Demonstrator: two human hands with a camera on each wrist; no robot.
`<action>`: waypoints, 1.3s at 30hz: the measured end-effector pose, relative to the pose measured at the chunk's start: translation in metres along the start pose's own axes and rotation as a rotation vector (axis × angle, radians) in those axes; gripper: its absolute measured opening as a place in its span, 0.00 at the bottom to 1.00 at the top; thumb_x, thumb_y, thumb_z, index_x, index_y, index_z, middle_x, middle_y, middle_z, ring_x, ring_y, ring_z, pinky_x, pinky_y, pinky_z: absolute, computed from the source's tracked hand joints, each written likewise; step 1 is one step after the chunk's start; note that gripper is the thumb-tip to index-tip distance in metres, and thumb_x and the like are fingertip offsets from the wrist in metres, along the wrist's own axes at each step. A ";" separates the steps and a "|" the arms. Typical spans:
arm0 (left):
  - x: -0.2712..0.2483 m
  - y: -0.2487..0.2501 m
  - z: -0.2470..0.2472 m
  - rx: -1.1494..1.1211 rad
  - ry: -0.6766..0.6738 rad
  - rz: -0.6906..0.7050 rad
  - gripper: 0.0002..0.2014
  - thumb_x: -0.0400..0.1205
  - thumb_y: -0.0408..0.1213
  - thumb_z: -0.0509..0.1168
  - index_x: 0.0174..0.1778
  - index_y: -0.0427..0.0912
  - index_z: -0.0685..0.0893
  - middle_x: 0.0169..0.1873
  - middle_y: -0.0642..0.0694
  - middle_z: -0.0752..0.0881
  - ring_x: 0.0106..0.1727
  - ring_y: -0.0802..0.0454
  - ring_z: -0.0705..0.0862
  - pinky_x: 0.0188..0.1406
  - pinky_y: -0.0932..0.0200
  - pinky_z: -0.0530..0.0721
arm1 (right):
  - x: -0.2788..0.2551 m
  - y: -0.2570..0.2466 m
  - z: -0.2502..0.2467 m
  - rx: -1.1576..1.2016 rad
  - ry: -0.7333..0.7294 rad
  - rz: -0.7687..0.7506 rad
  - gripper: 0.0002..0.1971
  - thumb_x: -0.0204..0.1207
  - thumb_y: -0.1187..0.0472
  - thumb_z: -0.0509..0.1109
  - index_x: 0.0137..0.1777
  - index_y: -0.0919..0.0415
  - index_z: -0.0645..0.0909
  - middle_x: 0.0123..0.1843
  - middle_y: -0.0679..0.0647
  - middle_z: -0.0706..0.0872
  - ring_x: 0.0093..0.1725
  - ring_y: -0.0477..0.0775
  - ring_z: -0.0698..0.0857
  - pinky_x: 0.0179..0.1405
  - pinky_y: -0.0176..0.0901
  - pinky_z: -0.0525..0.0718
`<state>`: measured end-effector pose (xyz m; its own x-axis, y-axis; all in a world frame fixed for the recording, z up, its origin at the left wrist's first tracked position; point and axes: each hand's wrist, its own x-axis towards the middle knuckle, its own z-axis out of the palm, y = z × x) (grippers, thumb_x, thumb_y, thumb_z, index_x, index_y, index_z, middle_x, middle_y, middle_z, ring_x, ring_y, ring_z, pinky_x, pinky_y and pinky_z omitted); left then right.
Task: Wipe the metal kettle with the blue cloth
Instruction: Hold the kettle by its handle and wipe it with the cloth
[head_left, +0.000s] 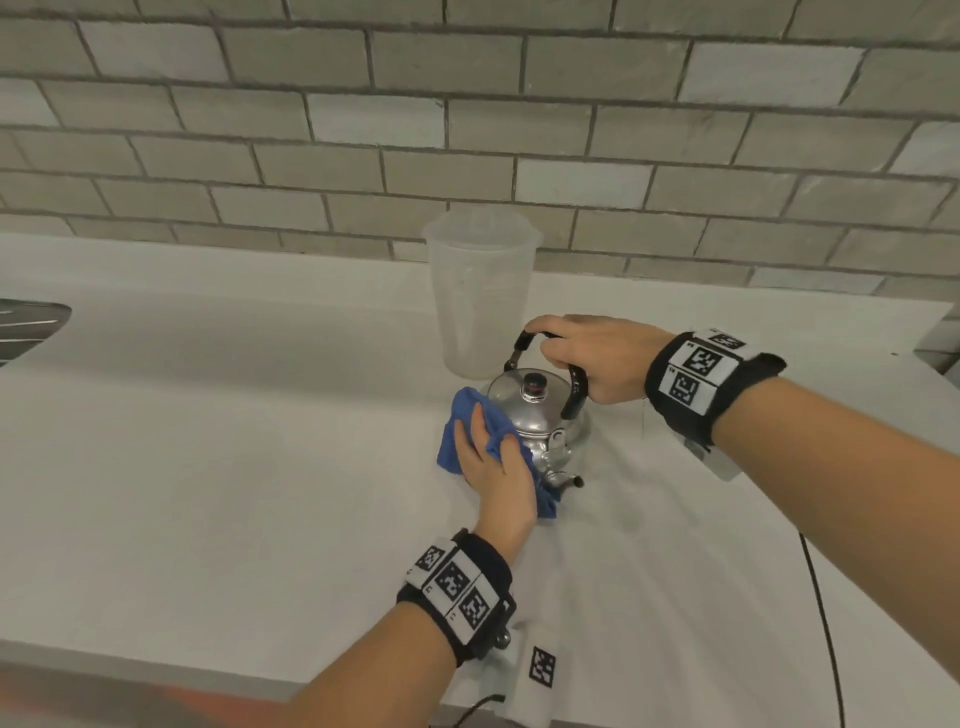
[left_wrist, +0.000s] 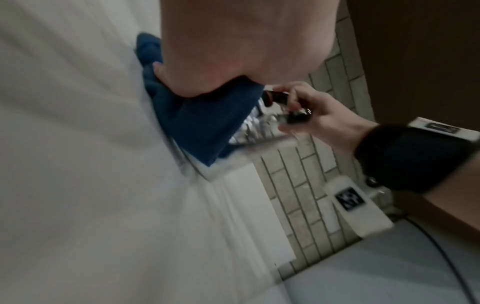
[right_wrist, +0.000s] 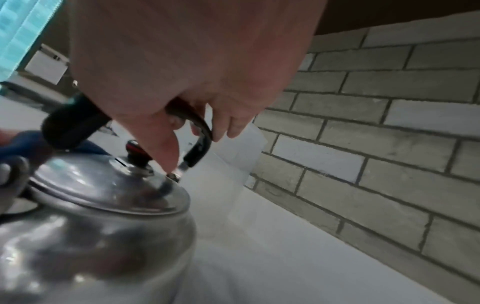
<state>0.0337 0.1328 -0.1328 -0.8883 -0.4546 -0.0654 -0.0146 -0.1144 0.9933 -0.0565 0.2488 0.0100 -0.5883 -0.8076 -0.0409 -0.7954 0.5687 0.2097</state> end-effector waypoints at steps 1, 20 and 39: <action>-0.006 -0.001 0.002 0.002 -0.015 -0.002 0.29 0.88 0.32 0.54 0.85 0.50 0.55 0.87 0.48 0.45 0.86 0.47 0.52 0.82 0.52 0.57 | 0.002 -0.003 0.002 0.005 0.006 0.022 0.09 0.67 0.68 0.65 0.40 0.56 0.68 0.72 0.55 0.72 0.55 0.60 0.79 0.61 0.52 0.78; -0.007 0.017 -0.067 -0.745 0.224 -0.477 0.11 0.75 0.45 0.52 0.27 0.51 0.64 0.27 0.50 0.66 0.29 0.50 0.66 0.33 0.57 0.72 | 0.035 -0.063 -0.013 -0.061 -0.062 0.387 0.15 0.70 0.52 0.63 0.25 0.57 0.68 0.25 0.49 0.72 0.36 0.56 0.78 0.57 0.49 0.77; -0.035 0.053 -0.051 -0.553 -0.258 -0.614 0.22 0.84 0.49 0.63 0.60 0.32 0.85 0.53 0.35 0.88 0.50 0.41 0.88 0.52 0.49 0.84 | 0.037 -0.048 -0.012 0.356 -0.166 0.377 0.27 0.76 0.34 0.62 0.49 0.61 0.76 0.38 0.52 0.80 0.42 0.56 0.80 0.31 0.42 0.71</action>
<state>0.0877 0.0978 -0.0824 -0.8738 0.0359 -0.4849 -0.3601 -0.7179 0.5958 -0.0380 0.1901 0.0102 -0.8343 -0.5187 -0.1870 -0.5084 0.8549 -0.1032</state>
